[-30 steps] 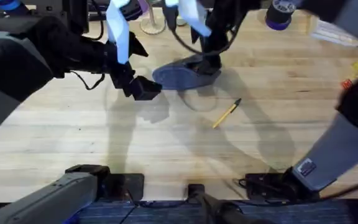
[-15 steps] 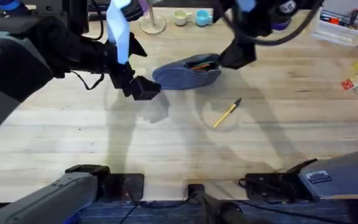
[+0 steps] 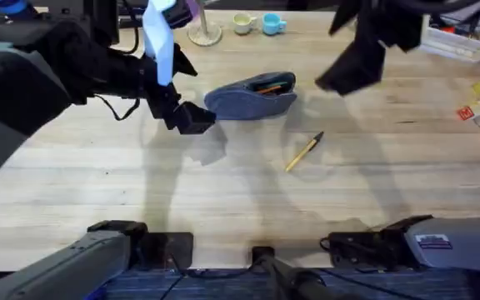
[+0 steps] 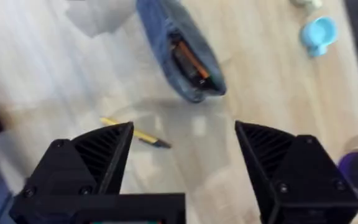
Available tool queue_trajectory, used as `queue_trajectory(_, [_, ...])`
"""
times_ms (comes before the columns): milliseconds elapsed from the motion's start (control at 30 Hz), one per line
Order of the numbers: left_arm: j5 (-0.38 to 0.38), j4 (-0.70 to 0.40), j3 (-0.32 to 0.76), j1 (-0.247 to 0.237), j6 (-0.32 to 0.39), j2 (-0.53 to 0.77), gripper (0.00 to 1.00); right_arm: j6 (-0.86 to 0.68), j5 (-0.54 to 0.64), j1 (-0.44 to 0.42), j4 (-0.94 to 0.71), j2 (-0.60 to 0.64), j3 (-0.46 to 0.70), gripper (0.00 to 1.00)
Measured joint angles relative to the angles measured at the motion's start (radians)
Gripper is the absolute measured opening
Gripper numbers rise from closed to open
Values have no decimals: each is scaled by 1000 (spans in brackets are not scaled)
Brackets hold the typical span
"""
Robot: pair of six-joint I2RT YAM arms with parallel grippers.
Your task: Unzip the bag, pick up the pens from the table one at a time and place them inside, then zip the bag closed.
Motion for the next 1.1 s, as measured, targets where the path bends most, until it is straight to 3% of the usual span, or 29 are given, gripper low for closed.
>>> queue_trajectory(233, [0, 0, 0, 0, 0, 0, 993, 160, -3, 19, -98, 2, 0, 996])
queue_trajectory(300, [0, 0, 0, 0, 0, 0, 993, 491, 10, 19, -99, 2, 0, 995])
queue_trajectory(433, [0, 0, 0, 0, 0, 0, 993, 735, 12, 19, -89, 2, 0, 995])
queue_trajectory(467, [0, 0, 0, 0, 0, 0, 993, 917, 3, 19, -92, 2, 0, 996])
queue_trajectory(500, [0, 0, 0, 0, 0, 0, 993, 965, 0, 19, -91, 2, 0, 996])
queue_trajectory(667, [0, 0, 0, 0, 0, 0, 993, 1143, -14, 19, -69, 2, 0, 996])
queue_trajectory(900, [0, 0, 0, 0, 0, 0, 993, 1275, -8, 19, -27, 2, 0, 996])
queue_trajectory(1100, [0, 0, 0, 0, 0, 0, 993, 1453, 183, 31, -55, 2, 0, 996])
